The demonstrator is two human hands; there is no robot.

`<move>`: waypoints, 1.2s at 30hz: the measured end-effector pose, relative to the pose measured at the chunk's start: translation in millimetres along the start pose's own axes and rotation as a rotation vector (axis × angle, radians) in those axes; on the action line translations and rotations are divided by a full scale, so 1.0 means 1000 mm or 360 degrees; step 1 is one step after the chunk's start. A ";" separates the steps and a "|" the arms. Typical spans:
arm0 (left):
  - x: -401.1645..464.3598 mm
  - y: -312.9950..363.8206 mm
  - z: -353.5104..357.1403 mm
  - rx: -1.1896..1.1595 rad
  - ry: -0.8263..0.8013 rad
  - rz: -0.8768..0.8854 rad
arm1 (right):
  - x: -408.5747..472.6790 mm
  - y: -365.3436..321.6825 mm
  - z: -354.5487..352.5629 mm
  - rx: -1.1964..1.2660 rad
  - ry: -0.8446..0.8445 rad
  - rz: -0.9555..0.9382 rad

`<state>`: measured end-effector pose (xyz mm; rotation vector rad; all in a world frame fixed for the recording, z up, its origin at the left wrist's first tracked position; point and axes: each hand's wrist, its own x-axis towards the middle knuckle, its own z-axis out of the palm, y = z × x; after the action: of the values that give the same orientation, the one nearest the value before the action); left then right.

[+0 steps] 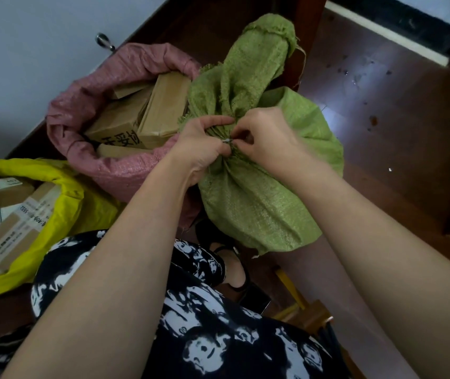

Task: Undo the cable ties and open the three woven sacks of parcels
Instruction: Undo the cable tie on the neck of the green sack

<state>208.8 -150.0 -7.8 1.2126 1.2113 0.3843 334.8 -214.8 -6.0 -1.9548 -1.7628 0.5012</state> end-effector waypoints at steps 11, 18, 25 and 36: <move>-0.006 0.004 -0.002 0.0014 -0.0037 0.0111 | -0.005 0.001 0.014 0.0249 0.0290 0.0172; -0.010 0.010 -0.003 0.0084 -0.0096 0.0227 | -0.014 0.003 0.009 0.0305 0.0453 0.0183; -0.013 0.012 -0.005 0.0598 0.0059 0.0579 | -0.012 0.007 0.013 0.0281 0.0464 0.0137; -0.010 0.012 -0.007 0.0635 0.0076 0.0653 | -0.014 0.001 0.010 0.0520 0.0606 0.0270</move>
<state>203.0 -149.7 8.1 1.8170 1.1059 0.4894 328.8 -228.4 -15.6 -1.8279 -1.2068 0.4088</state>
